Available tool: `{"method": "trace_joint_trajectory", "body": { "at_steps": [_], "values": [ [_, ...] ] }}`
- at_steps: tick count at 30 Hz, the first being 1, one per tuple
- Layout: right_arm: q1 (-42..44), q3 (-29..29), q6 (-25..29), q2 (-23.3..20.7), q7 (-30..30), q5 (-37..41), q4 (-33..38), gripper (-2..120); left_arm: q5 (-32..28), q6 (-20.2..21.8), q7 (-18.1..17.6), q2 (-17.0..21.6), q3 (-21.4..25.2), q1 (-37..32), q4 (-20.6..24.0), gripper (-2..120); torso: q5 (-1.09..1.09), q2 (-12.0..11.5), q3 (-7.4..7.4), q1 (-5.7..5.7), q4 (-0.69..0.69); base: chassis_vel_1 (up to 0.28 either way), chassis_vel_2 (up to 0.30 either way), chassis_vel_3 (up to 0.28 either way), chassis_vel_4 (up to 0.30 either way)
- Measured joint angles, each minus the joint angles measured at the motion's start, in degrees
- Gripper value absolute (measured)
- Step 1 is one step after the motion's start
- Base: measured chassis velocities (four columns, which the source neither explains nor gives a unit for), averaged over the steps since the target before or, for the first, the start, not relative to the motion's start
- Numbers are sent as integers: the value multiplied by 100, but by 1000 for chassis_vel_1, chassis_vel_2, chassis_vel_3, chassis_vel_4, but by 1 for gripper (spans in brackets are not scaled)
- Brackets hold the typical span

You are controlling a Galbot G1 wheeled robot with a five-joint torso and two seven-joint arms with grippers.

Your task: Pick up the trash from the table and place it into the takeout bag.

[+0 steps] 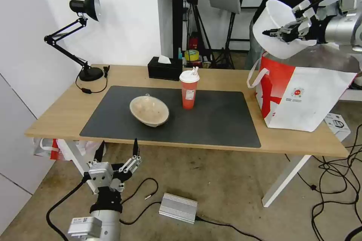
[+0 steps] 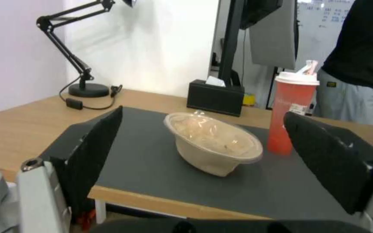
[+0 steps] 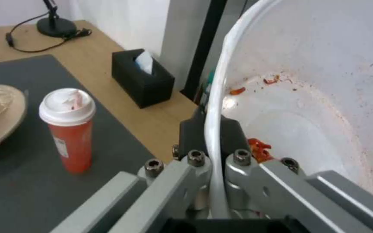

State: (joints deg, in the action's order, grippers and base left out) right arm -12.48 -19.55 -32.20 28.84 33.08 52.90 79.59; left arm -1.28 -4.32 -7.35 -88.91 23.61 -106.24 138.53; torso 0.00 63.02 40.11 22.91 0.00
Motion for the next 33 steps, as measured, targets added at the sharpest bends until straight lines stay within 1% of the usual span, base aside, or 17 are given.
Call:
{"method": "trace_joint_trajectory", "body": {
  "at_steps": [20,33],
  "values": [
    [382,371,63,-161,84,-88,-72,0,11,-3,-1,-14,-8,-37,10,100,0,0,0,0,0,0,0,0,0],
    [551,473,101,-118,104,-162,-172,0,12,-5,-2,-8,-5,-29,-7,100,-1,0,0,0,0,0,0,0,0]
  ]
}}
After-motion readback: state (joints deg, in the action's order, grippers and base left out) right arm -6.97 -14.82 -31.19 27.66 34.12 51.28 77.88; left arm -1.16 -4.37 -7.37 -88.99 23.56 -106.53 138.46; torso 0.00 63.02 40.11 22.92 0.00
